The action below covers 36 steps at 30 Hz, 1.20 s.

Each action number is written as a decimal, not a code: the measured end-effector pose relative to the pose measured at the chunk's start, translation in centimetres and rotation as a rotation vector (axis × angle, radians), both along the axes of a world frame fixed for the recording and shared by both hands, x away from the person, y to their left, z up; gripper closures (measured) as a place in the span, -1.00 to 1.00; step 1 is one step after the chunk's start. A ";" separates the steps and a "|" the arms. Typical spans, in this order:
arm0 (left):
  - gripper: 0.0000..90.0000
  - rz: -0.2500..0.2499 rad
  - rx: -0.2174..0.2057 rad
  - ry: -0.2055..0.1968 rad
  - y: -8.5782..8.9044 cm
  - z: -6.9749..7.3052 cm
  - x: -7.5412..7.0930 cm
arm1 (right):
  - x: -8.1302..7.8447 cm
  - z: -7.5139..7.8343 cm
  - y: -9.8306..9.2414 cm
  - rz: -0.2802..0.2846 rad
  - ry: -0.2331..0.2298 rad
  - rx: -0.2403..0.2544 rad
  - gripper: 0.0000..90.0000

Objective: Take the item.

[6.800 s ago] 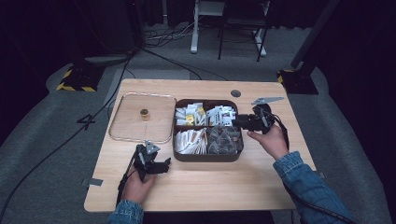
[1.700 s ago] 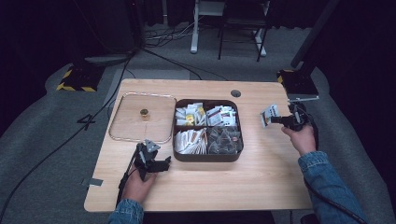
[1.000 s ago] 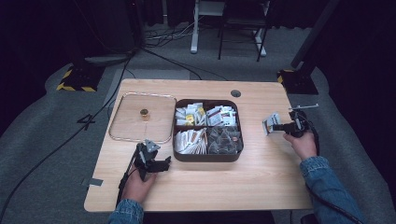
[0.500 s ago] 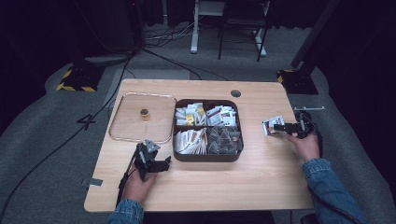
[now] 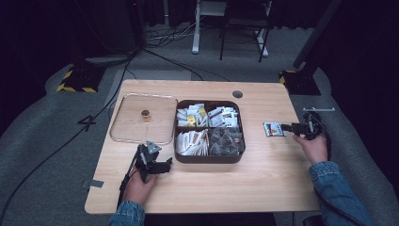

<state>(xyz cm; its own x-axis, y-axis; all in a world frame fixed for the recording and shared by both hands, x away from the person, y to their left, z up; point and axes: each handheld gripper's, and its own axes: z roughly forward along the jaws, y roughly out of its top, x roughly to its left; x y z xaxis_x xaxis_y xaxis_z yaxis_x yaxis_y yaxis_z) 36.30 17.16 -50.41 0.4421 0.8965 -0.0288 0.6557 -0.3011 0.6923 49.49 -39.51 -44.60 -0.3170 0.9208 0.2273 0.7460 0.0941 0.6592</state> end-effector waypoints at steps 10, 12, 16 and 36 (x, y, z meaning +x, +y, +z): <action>-0.66 -0.002 0.004 -0.001 0.0 0.0 0.0 | -1.6 2.5 1.9 0.091 -0.056 0.035 -0.19; -0.66 -0.001 0.003 -0.002 0.0 0.0 -0.1 | -2.2 3.0 2.4 0.112 -0.069 0.050 -0.19; -0.66 0.000 0.004 -0.001 0.1 0.0 -0.3 | -3.2 3.5 3.1 0.149 -0.078 0.062 -0.19; -0.66 -0.002 0.003 -0.001 0.1 0.0 -0.3 | -8.9 4.6 6.7 0.295 -0.134 0.044 -0.13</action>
